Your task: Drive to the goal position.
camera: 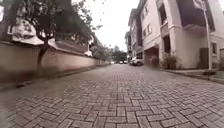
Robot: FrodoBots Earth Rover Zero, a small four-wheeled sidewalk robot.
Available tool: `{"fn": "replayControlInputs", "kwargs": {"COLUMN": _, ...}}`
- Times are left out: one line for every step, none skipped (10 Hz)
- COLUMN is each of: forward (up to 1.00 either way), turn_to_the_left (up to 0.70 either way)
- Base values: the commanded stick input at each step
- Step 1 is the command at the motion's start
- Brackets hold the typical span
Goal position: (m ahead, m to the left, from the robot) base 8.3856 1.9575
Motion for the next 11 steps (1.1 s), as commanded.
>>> {"fn": "replayControlInputs", "kwargs": {"forward": 0.5, "turn_to_the_left": 0.0}}
{"fn": "replayControlInputs", "kwargs": {"forward": 0.5, "turn_to_the_left": 0.0}}
{"fn": "replayControlInputs", "kwargs": {"forward": 0.5, "turn_to_the_left": 0.0}}
{"fn": "replayControlInputs", "kwargs": {"forward": 0.5, "turn_to_the_left": 0.0}}
{"fn": "replayControlInputs", "kwargs": {"forward": 0.5, "turn_to_the_left": 0.0}}
{"fn": "replayControlInputs", "kwargs": {"forward": 0.5, "turn_to_the_left": 0.0}}
{"fn": "replayControlInputs", "kwargs": {"forward": 0.5, "turn_to_the_left": 0.0}}
{"fn": "replayControlInputs", "kwargs": {"forward": 0.5, "turn_to_the_left": 0.0}}
{"fn": "replayControlInputs", "kwargs": {"forward": 0.5, "turn_to_the_left": 0.0}}
{"fn": "replayControlInputs", "kwargs": {"forward": 0.5, "turn_to_the_left": 0.0}}
{"fn": "replayControlInputs", "kwargs": {"forward": 0.58, "turn_to_the_left": 0.0}}
